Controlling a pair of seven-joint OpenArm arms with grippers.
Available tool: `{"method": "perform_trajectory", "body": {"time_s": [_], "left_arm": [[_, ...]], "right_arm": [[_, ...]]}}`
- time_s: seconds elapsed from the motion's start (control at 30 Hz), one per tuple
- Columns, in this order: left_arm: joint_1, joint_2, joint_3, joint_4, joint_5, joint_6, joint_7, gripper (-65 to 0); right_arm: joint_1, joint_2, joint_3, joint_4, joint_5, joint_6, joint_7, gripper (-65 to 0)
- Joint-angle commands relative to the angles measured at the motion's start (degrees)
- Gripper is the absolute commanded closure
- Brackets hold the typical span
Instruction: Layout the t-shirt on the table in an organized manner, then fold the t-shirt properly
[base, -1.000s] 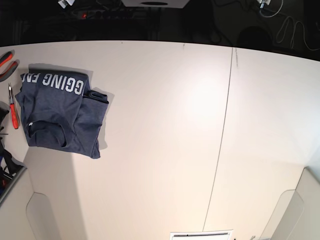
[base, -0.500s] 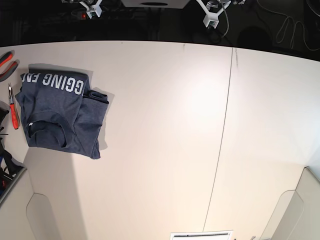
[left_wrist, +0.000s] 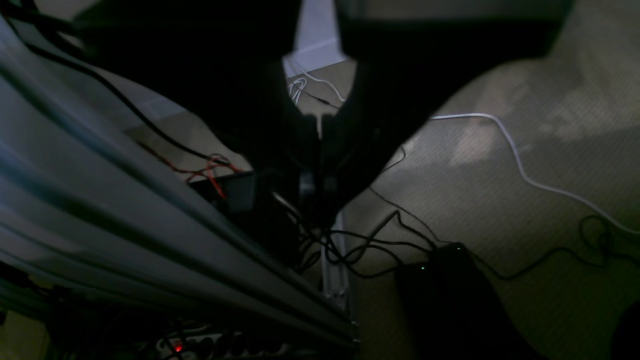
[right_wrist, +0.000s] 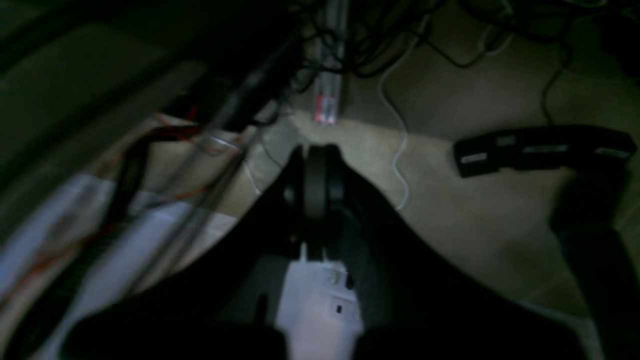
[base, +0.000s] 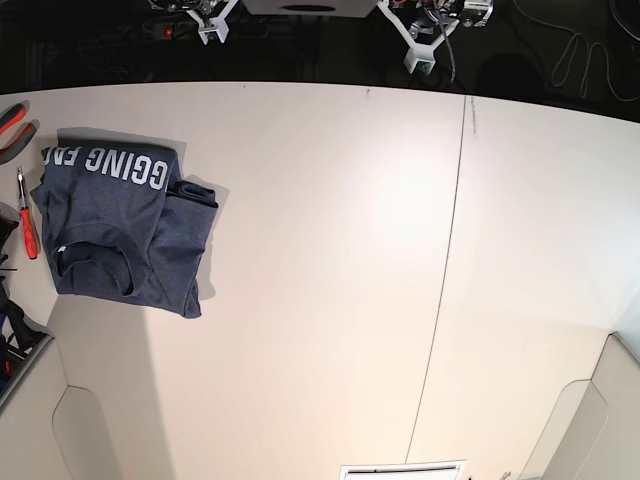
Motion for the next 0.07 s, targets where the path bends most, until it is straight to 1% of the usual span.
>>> {"method": "perform_trajectory", "body": {"time_s": [0.0, 0.03], "left_arm": [[0.2, 0.0, -0.1, 0.2, -0.2, -0.4, -0.2, 0.0], [0.2, 0.2, -0.1, 0.3, -0.3, -0.4, -0.2, 0.0]], "right_arm": [[0.0, 0.0, 0.2, 0.3, 0.4, 0.2, 0.0, 0.0], [-0.1, 0.0, 0.3, 0.3, 0.4, 0.2, 0.1, 0.0]]}}
